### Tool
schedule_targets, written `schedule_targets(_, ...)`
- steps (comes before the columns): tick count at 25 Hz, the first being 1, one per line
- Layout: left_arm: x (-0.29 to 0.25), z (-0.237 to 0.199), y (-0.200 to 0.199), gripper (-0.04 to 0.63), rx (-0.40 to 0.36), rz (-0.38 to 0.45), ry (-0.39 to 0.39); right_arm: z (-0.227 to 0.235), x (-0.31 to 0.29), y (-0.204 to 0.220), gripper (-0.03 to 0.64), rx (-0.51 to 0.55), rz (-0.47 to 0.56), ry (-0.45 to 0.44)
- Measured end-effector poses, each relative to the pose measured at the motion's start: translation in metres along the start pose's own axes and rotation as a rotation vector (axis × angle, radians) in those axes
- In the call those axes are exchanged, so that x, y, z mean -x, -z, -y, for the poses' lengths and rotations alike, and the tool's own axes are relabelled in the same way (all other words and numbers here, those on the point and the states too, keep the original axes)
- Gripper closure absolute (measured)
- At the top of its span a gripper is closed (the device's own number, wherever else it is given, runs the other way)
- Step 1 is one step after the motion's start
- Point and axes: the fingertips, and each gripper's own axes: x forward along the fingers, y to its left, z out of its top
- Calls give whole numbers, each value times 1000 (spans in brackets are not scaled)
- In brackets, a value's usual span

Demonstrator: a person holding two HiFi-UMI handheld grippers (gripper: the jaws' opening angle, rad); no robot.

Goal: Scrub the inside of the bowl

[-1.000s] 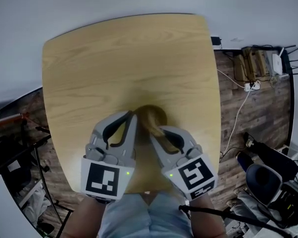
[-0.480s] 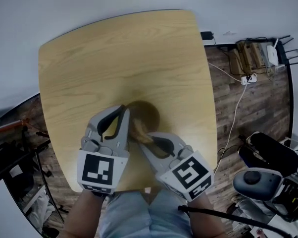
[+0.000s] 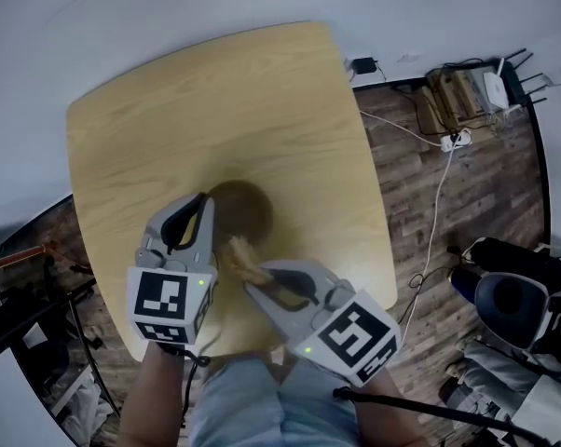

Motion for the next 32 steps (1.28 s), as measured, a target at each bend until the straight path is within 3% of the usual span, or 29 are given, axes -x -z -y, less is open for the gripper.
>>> schedule_targets(10, 5, 4, -3, 563, -4, -5, -3, 13, 16, -19, 558, 26, 67, 96)
schedule_targets(17, 8, 12, -1, 563, 8, 8, 39, 29, -4, -21, 558, 55, 45, 173)
schedule_targets(23, 8, 14, 2, 563, 30, 9, 92, 53, -21, -22, 558, 110, -5, 303)
schedule_targets(29, 7, 13, 6, 563, 97, -6, 119, 52, -42, -19, 558, 130, -43, 256)
schedule_targets(32, 7, 12, 5, 563, 44, 2, 151, 44, -54, -15, 558, 135, -81, 211)
